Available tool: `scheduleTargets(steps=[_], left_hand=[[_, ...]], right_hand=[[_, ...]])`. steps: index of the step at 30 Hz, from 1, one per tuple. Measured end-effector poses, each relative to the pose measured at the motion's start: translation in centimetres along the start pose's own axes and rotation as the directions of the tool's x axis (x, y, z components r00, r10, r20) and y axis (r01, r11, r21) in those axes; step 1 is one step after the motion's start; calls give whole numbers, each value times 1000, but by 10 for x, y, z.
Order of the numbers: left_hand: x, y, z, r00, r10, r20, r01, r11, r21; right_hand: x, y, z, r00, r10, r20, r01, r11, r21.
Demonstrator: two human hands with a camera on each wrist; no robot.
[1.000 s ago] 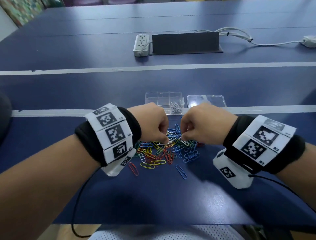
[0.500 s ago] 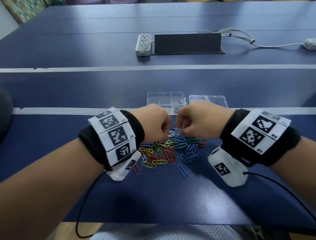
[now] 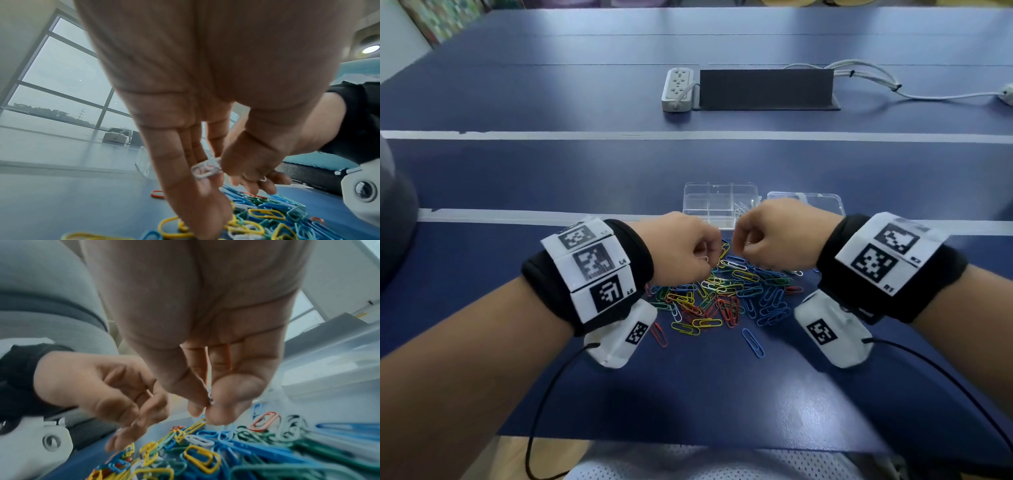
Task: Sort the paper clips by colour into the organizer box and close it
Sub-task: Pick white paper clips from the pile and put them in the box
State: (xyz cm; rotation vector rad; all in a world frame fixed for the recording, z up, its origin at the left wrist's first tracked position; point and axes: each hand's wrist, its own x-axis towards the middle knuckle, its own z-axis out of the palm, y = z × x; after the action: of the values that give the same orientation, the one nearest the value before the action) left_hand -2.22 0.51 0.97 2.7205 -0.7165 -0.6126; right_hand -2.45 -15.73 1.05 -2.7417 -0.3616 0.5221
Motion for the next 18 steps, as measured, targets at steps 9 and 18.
scheduleTargets(steps=[9,18], left_hand=[[5,2,7,998,37,42,-42,990,131],[7,0,6,998,61,9,-62,979,194]], right_hand=[[15,-13,13,999,-17,-28,12,982,-187],[4,-3,2,1000,17,-8,-17,999,-36]])
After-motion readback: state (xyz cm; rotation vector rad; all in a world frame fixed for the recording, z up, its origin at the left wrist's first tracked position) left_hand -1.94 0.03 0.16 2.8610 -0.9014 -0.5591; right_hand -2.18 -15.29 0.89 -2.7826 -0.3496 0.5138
